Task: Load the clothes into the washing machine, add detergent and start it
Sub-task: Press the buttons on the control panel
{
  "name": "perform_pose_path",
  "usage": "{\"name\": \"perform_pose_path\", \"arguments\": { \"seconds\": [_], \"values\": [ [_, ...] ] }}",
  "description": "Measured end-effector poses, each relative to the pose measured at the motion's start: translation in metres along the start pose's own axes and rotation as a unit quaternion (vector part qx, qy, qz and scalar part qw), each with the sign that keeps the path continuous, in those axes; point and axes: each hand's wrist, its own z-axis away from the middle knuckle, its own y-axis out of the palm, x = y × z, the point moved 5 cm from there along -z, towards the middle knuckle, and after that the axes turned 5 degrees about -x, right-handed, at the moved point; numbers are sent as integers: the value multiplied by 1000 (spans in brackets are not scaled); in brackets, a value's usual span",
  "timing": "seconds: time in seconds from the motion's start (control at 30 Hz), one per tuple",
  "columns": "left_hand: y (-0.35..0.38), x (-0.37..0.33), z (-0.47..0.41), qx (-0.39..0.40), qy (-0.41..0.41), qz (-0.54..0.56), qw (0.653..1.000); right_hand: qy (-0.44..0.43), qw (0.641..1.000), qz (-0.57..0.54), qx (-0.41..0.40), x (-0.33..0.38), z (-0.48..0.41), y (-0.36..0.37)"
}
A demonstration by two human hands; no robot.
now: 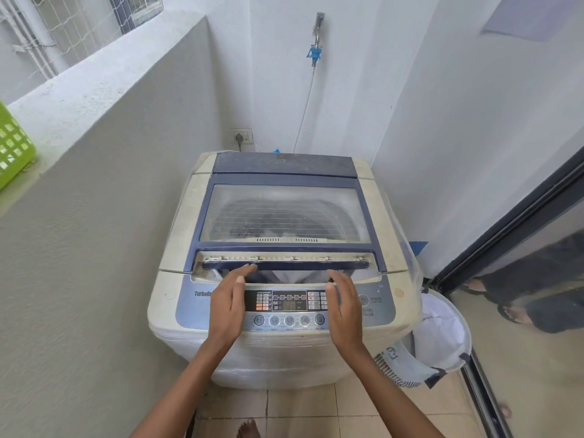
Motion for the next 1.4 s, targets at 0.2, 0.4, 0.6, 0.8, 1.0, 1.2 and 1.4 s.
{"name": "perform_pose_path", "arguments": {
  "seconds": [0.2,0.4,0.6,0.8,1.0,1.2,1.4],
  "values": [
    [17,5,-16,46,-84,165,982,157,971,-182,14,1,-24,9],
    [28,16,-21,121,-105,183,970,179,954,-224,86,-3,-28,9],
    [28,17,-29,175,-119,190,959,190,946,-232,123,1,-35,0],
    [28,18,-30,179,-116,185,959,195,949,-210,134,-2,-35,3],
    [28,18,-31,180,-123,192,957,181,951,-205,144,0,-35,4],
    [28,16,-31,182,-132,195,955,186,950,-200,150,2,-35,2],
    [27,15,-29,182,-152,185,954,200,949,-182,162,3,-34,3]
  ]
}}
